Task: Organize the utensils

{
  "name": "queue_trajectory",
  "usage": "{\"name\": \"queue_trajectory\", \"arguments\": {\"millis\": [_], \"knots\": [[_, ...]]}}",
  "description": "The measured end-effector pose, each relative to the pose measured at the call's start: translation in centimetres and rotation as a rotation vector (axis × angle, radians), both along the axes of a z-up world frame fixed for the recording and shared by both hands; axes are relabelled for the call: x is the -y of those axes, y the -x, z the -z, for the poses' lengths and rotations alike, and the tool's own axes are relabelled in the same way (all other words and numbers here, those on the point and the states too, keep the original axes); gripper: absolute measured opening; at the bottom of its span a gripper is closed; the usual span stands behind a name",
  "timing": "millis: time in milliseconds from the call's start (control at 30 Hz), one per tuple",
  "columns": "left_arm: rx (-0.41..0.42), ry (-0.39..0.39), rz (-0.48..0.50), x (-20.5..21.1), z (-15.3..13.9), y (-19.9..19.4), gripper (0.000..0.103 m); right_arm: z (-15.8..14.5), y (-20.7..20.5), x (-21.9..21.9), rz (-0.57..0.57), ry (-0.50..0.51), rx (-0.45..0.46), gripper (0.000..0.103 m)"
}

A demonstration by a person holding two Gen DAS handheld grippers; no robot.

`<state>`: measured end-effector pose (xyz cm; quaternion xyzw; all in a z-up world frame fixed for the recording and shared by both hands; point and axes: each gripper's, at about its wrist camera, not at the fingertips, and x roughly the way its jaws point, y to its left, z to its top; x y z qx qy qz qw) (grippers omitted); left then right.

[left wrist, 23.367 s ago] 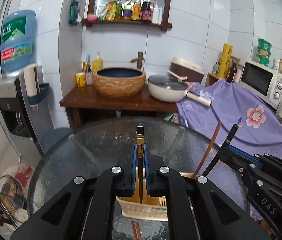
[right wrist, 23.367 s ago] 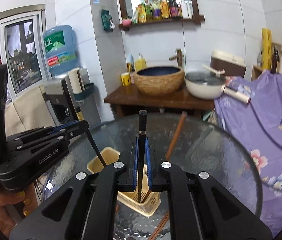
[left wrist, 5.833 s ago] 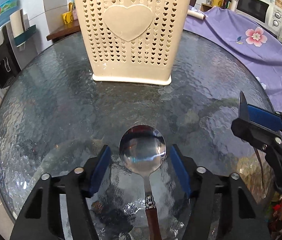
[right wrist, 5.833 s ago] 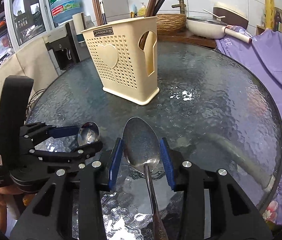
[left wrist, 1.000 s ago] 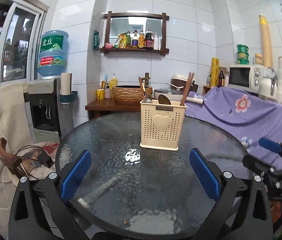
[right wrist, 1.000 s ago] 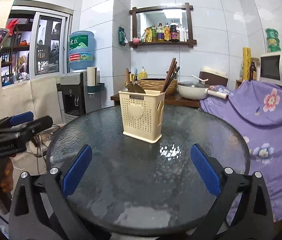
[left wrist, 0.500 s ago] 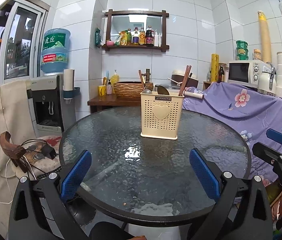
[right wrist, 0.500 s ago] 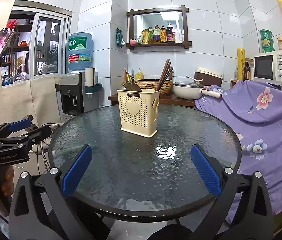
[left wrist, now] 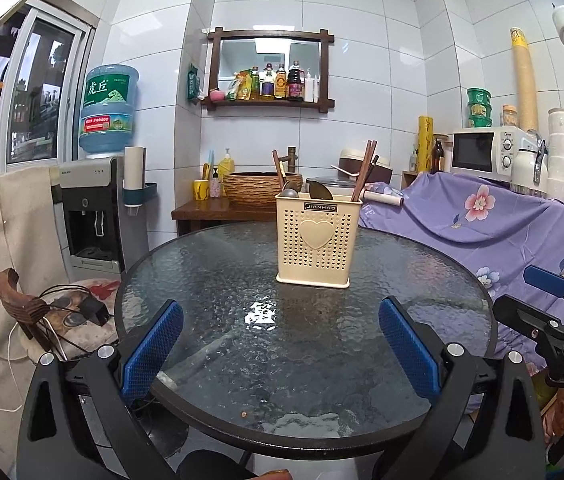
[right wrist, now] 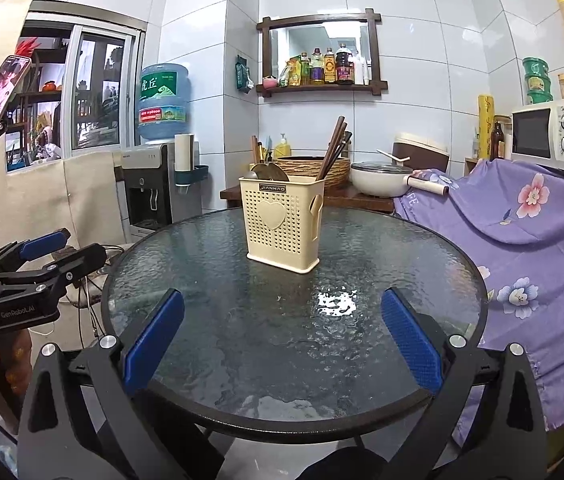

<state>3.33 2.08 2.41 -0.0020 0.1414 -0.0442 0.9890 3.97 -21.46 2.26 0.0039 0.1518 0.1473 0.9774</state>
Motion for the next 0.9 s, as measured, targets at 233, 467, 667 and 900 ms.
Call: {"name": "queue_trajectory", "arguments": {"millis": [233, 467, 667, 900], "knots": [[0.001, -0.007, 0.003, 0.16, 0.02, -0.15, 0.096, -0.01, -0.04, -0.03, -0.001, -0.002, -0.001, 0.097], [-0.001, -0.004, 0.004, 0.22, 0.08, -0.15, 0.096, 0.12, -0.34, -0.04, -0.001, 0.003, -0.007, 0.097], [0.002, -0.011, 0.009, 0.39, 0.2, -0.02, 0.096, 0.22, -0.33, 0.13, 0.0, 0.0, -0.007, 0.097], [-0.001, -0.013, 0.012, 0.62, 0.19, 0.0, 0.096, 0.32, -0.33, 0.19, 0.001, -0.001, -0.013, 0.097]]}}
